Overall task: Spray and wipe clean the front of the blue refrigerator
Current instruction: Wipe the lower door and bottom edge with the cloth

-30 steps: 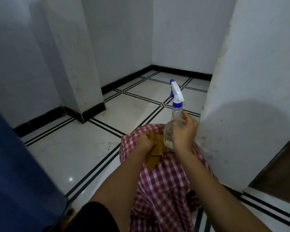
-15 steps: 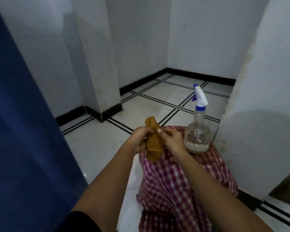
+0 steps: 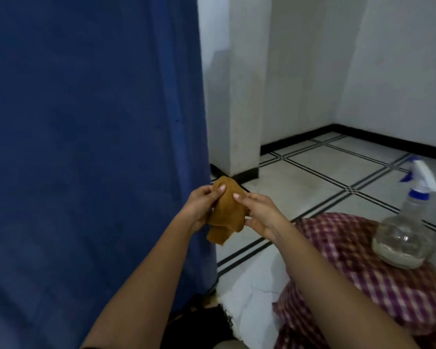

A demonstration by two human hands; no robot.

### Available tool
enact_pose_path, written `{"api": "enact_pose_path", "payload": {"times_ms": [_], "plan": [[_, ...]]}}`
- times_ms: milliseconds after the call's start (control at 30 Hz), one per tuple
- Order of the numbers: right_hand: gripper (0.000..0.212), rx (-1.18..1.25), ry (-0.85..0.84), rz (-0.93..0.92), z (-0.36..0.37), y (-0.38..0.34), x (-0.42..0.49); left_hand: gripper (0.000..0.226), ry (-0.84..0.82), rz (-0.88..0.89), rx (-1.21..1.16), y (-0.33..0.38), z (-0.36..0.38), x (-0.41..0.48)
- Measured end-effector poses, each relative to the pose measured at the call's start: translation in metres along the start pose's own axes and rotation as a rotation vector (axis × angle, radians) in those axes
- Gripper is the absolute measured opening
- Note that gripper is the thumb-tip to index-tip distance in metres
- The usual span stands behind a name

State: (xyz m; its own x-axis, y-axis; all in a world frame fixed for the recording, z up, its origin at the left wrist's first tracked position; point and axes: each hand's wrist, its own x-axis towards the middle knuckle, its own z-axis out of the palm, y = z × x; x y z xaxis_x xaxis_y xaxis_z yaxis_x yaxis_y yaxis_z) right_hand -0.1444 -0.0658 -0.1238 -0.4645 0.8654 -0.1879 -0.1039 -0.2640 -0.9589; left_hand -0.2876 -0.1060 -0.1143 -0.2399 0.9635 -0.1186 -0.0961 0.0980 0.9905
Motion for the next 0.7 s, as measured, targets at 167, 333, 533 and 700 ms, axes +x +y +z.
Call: {"api": "enact_pose_path", "payload": {"times_ms": [167,333,533,700], "plan": [[0.006,0.096,-0.063,-0.06,0.056,-0.008,-0.006,0.018,0.178,0.246,0.276,0.027,-0.051,-0.026],[0.008,0.086,0.184,-0.334,0.115,-0.023,-0.009,0.026,0.447,0.601,0.702,0.053,-0.096,-0.056],[0.021,-0.092,0.403,-0.874,0.192,-0.048,-0.015,0.028,0.799,1.094,1.401,0.078,-0.159,-0.094],[0.038,-0.664,0.425,-1.191,0.228,-0.036,0.012,0.031,1.039,1.209,1.56,0.077,-0.217,-0.114]]}}
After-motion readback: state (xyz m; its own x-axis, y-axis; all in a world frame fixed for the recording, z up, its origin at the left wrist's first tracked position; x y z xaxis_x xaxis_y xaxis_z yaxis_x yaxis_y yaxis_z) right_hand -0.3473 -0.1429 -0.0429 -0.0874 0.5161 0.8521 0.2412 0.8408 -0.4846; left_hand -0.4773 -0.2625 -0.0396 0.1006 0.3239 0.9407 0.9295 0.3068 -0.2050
